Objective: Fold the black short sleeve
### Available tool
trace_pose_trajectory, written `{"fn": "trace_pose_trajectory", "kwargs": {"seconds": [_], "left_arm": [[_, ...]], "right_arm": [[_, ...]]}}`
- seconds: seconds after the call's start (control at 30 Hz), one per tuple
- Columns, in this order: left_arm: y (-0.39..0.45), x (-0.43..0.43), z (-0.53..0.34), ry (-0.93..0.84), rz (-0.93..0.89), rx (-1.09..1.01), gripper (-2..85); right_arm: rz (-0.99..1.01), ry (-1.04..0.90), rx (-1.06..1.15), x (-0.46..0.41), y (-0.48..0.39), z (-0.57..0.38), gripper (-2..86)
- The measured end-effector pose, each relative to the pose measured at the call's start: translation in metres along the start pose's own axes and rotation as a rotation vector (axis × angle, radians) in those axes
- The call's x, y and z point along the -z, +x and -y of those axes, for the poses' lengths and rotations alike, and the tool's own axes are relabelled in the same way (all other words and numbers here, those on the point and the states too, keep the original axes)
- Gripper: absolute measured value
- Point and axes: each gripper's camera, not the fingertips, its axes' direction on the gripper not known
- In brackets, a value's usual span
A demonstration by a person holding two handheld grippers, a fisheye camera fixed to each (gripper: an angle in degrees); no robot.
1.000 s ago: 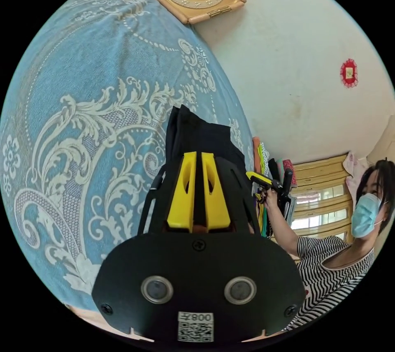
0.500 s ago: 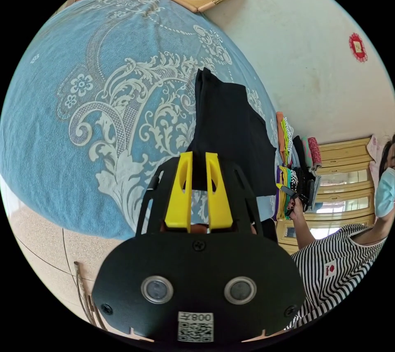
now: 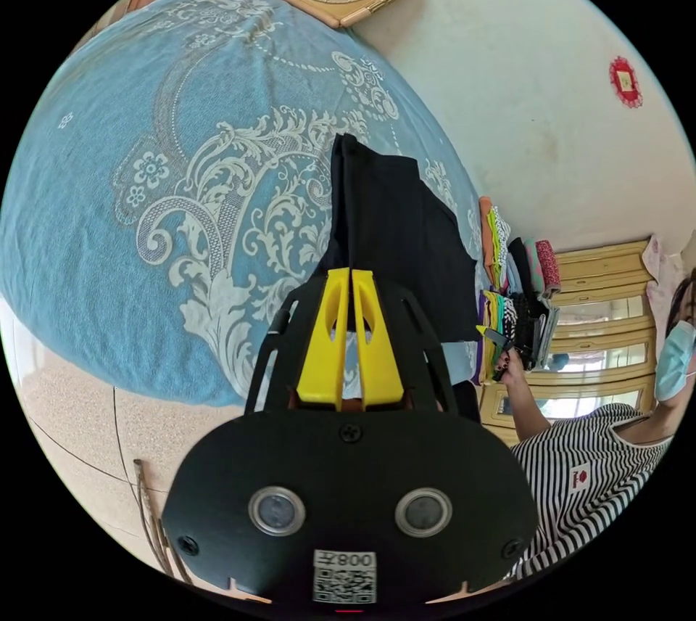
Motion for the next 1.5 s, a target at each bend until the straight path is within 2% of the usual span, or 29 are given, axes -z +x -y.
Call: {"fn": "trace_pose_trajectory", "kwargs": {"seconds": [0.17, 0.33, 0.47, 0.57, 0.67, 0.8, 0.93, 1.0, 1.1, 1.3, 1.43, 1.5], "left_arm": [[-0.008, 0.025, -0.007, -0.002, -0.008, -0.018, 0.3], [-0.034, 0.025, -0.015, -0.048, 0.003, 0.047, 0.5], [-0.034, 0.047, -0.019, 0.025, 0.019, 0.052, 1.0], [-0.021, 0.070, -0.012, 0.110, 0.025, 0.008, 1.1], [0.009, 0.066, 0.015, 0.098, 0.048, -0.100, 0.7], [0.046, 0.030, 0.061, 0.019, 0.039, -0.210, 0.3], [0.083, -0.008, 0.109, -0.032, 0.083, -0.282, 0.2], [0.093, -0.019, 0.125, -0.050, 0.100, -0.299, 0.1], [0.100, -0.032, 0.142, -0.089, 0.230, -0.298, 0.1], [0.106, -0.014, 0.152, -0.049, 0.233, -0.293, 0.1], [0.114, 0.019, 0.145, 0.015, 0.328, -0.295, 0.1], [0.109, 0.025, 0.146, -0.018, 0.384, -0.277, 0.1]], "right_arm": [[0.084, 0.020, 0.014, 0.005, 0.016, -0.015, 0.7], [0.136, -0.077, -0.057, -0.040, 0.045, -0.024, 0.6], [0.156, -0.066, -0.087, -0.047, 0.047, -0.029, 0.6], [0.088, -0.019, -0.125, -0.036, 0.040, -0.034, 0.4], [-0.025, 0.075, -0.120, -0.019, 0.016, -0.031, 0.2], [-0.105, 0.115, 0.038, -0.032, -0.049, 0.018, 0.1], [-0.356, 0.092, 0.177, -0.071, -0.113, 0.077, 0.1], [-0.407, 0.073, 0.210, -0.087, -0.130, 0.096, 0.1], [-0.445, 0.004, 0.228, -0.117, -0.142, 0.115, 0.1], [-0.381, 0.044, 0.262, -0.115, -0.158, 0.105, 0.1], [-0.427, 0.105, 0.181, -0.107, -0.161, 0.101, 0.1], [-0.400, 0.096, 0.180, -0.112, -0.160, 0.100, 0.1]]}}
